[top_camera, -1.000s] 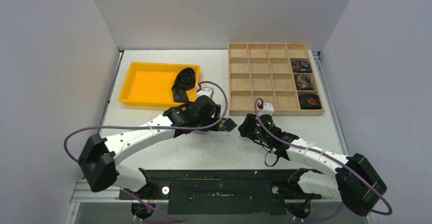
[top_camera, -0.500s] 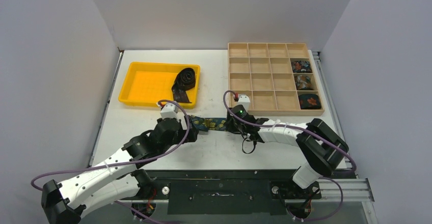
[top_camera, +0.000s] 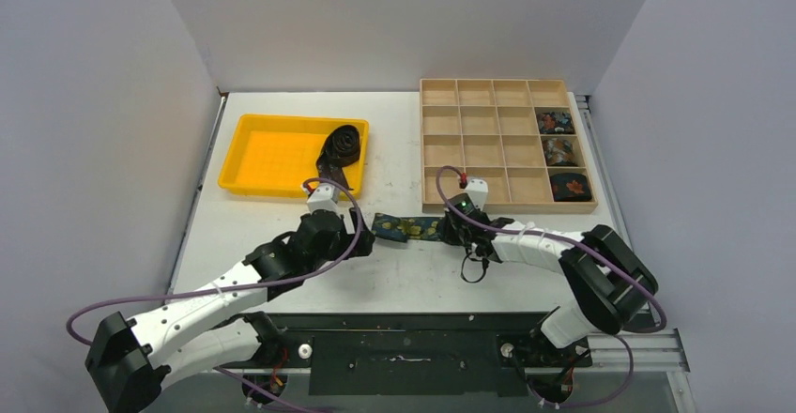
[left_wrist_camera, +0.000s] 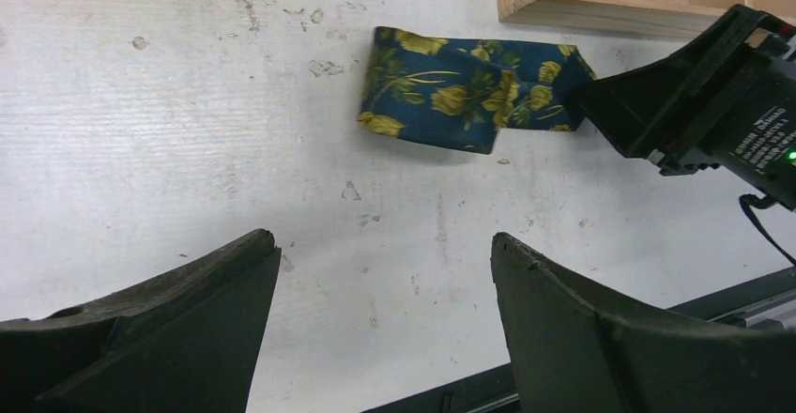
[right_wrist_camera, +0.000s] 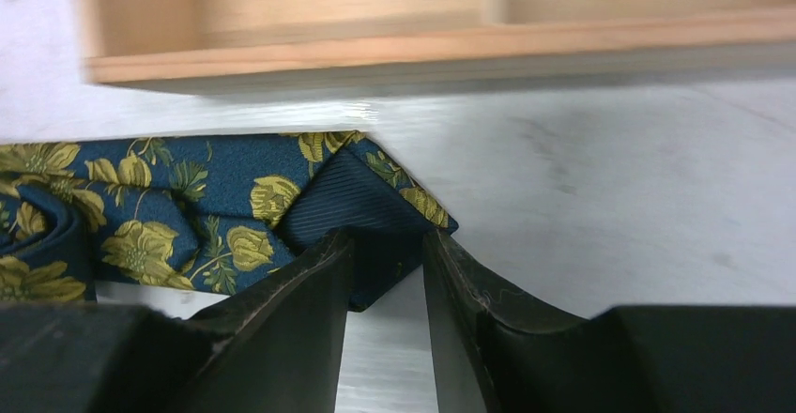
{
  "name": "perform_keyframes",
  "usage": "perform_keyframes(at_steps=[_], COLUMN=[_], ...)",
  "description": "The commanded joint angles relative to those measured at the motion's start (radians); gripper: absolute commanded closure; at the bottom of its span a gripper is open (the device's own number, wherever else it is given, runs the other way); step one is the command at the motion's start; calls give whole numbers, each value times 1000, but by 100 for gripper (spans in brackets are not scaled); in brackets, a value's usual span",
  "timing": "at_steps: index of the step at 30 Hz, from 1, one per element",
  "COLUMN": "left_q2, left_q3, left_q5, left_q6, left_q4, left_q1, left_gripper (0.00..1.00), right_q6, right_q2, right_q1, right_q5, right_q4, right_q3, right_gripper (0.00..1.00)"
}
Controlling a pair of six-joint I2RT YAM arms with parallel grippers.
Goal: Roll the ties
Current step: Roll the tie at the center of the board.
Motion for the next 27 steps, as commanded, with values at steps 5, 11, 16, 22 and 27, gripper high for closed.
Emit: perform_keyframes(at_steps=[5, 11, 16, 22, 27], left_q2=[141, 262, 384, 524, 607], left_q3=[75, 119, 177, 258, 269], left_q5=[84, 151, 250, 315, 306], left_q6=[6, 27, 65, 126, 119], left_q4=[139, 217, 270, 309, 367], left_q1=[16, 15, 13, -65, -115], left_gripper=[19, 19, 22, 30, 38], right_q6=[3, -24, -46, -84, -114], right_q2=[-159, -230, -237, -304, -434], right_q1=[-181, -318, -358, -354, -342], right_q5=[-35, -87, -101, -133, -108], right_q4=[-209, -234, -241, -291, -372], right_q3=[-114, -151, -120, -41, 23], right_gripper=[64, 64, 63, 52, 44])
